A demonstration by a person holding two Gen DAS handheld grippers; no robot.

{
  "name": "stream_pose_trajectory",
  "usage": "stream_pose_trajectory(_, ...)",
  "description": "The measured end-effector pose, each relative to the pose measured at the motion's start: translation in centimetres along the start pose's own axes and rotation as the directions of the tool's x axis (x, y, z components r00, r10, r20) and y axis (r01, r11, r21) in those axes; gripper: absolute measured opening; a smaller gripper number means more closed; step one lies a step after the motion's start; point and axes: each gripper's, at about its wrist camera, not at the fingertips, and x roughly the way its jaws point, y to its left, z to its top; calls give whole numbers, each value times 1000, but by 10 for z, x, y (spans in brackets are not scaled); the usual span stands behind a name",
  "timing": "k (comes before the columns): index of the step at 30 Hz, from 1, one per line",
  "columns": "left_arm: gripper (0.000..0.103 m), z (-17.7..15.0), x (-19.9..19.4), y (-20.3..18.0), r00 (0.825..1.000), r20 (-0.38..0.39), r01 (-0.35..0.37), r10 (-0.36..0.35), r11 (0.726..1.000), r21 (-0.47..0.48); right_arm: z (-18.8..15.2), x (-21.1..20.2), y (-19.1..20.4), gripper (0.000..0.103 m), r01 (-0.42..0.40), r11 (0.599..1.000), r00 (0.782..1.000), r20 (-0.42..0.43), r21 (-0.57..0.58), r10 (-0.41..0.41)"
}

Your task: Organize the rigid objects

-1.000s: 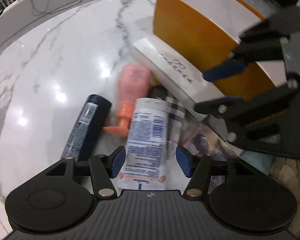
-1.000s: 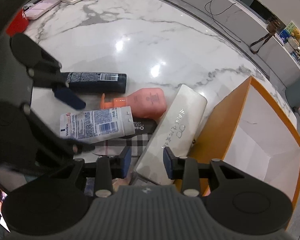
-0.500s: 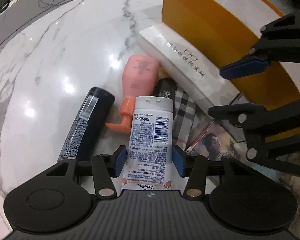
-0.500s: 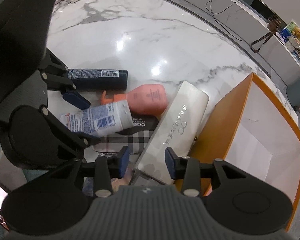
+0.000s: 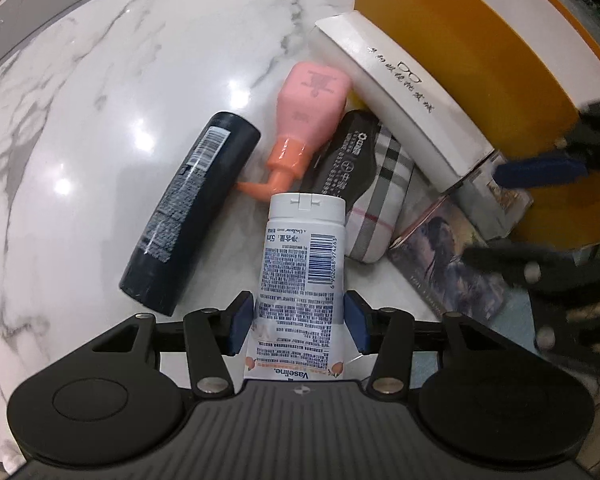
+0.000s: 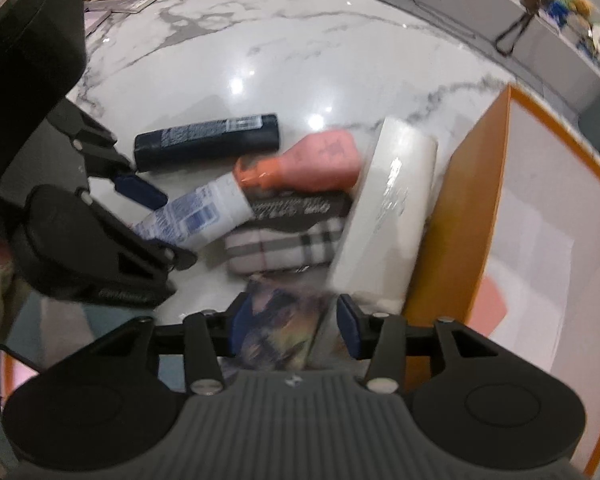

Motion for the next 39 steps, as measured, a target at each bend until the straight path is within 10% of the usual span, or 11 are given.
stream_pose_trajectory(16,55,-19,2,-2,999,-31,-35,35,999,0,-20,22,14,64,31,978,990,-140,204,-2)
stream_pose_trajectory(39,64,-24,21,2,997,10,-72,72,996,55,-22,64,1,69,20,945,993,-112,328,18)
